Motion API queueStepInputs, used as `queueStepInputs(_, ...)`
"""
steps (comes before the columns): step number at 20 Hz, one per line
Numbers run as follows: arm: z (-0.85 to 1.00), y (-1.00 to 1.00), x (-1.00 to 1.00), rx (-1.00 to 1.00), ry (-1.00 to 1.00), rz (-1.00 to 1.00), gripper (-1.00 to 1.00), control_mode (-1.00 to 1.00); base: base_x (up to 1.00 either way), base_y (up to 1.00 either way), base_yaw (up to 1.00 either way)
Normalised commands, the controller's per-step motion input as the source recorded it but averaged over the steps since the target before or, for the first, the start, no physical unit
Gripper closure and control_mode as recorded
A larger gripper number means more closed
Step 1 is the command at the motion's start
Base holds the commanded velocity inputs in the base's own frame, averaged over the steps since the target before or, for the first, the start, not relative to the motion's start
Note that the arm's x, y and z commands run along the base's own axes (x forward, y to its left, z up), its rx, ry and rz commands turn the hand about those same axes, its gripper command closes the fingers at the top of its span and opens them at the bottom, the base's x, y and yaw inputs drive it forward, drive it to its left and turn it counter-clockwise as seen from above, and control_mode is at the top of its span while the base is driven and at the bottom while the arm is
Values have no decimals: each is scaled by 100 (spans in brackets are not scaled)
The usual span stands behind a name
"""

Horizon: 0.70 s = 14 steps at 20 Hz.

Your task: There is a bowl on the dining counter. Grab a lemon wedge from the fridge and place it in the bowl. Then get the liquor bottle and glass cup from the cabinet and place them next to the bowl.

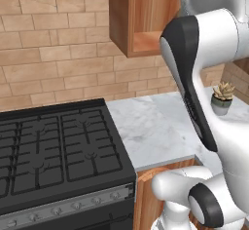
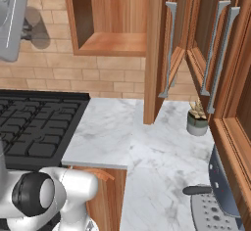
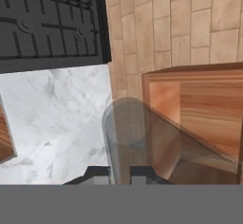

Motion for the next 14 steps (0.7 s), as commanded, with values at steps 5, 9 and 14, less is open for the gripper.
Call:
queueStepInputs(5, 21, 23, -26, 17, 0, -16, 100, -100, 0, 0, 0)
queueStepInputs(9, 10, 15, -29, 16, -1, -15, 100, -100, 0, 0, 0)
queueStepInputs(14, -20, 0, -56, 10, -11, -1, 100, -100, 0, 0, 0)
